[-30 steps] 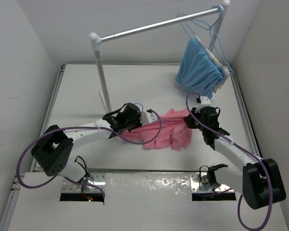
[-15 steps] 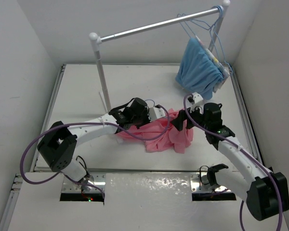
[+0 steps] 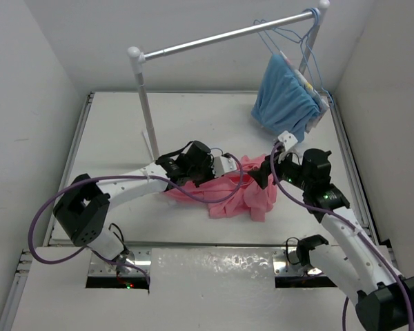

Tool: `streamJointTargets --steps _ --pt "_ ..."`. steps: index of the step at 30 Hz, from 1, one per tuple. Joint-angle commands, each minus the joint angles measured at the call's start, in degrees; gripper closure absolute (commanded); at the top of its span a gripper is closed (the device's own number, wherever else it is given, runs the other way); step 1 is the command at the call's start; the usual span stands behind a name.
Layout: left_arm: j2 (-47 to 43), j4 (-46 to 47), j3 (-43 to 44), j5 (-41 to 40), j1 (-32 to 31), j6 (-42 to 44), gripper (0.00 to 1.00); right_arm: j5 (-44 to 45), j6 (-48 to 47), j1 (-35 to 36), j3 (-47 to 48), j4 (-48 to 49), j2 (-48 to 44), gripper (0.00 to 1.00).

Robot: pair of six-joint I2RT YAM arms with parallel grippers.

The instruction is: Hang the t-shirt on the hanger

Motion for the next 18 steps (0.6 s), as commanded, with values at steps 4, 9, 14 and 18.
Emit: streamJointTargets --steps 4,9,14,18 --pt "-3.8 -0.4 2.5 3.6 -0.1 1.8 1.00 -11.2 -4.0 0.1 3.8 4.0 9.0 0.33" --pt "-4.3 -0.4 2.4 6.9 -0.1 2.1 1.00 -15.5 -4.0 1.1 3.8 11.6 17.3 0.33" --pt "-4.8 -0.4 2.4 7.5 -0.1 1.8 1.00 -15.6 -7.1 5.2 5.3 13.2 23.5 0.31" --pt "-5.4 -0.2 2.5 8.2 -0.1 1.6 1.00 -15.6 -5.6 7.2 6.2 16.0 28.2 0.35"
